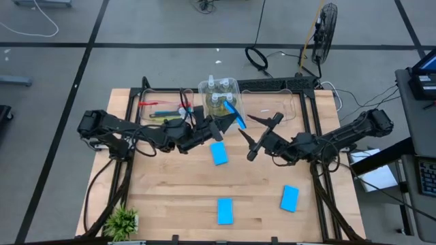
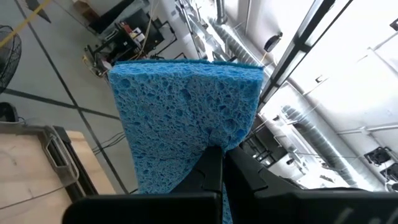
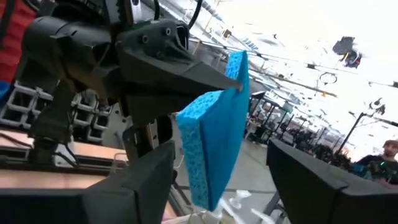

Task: Pick & Place Kitchen Sink Supplies
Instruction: Put the blue sponge into the right transparent bin

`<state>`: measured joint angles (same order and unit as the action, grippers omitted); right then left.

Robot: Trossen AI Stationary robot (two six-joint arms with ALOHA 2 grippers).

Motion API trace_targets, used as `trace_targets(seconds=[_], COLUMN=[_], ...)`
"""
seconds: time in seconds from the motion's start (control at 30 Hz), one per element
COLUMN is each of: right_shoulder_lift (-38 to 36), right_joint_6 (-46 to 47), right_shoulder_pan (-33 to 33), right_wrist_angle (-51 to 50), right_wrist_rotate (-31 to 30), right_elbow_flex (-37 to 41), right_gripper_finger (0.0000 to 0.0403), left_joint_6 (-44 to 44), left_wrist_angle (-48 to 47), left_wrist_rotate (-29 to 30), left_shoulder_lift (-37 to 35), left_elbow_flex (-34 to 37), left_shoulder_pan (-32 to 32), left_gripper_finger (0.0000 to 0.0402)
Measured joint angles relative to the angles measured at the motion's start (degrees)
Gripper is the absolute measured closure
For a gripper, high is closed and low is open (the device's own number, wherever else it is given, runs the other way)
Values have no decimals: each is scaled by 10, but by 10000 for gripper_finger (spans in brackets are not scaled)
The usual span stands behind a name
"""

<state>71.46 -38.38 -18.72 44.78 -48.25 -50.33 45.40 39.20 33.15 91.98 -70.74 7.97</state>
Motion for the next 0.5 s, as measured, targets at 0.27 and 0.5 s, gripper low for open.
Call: trace_targets(seconds=[0.27, 0.5], right_shoulder_lift=[0, 0], right_joint_6=[65, 75], right_shoulder_pan=[15, 18], right_wrist_angle=[-3, -4], right_wrist_rotate=[5, 8], right_elbow_flex=[0, 0], right_gripper_finger=[247, 337], left_joint_6=[9, 11], left_wrist_angle=[1, 2], left_wrist_rotate=[2, 3], left_shoulder_lift=[0, 0], left_elbow_flex=[0, 0], left_shoulder_pan=[2, 4], left_gripper_finger=[400, 399])
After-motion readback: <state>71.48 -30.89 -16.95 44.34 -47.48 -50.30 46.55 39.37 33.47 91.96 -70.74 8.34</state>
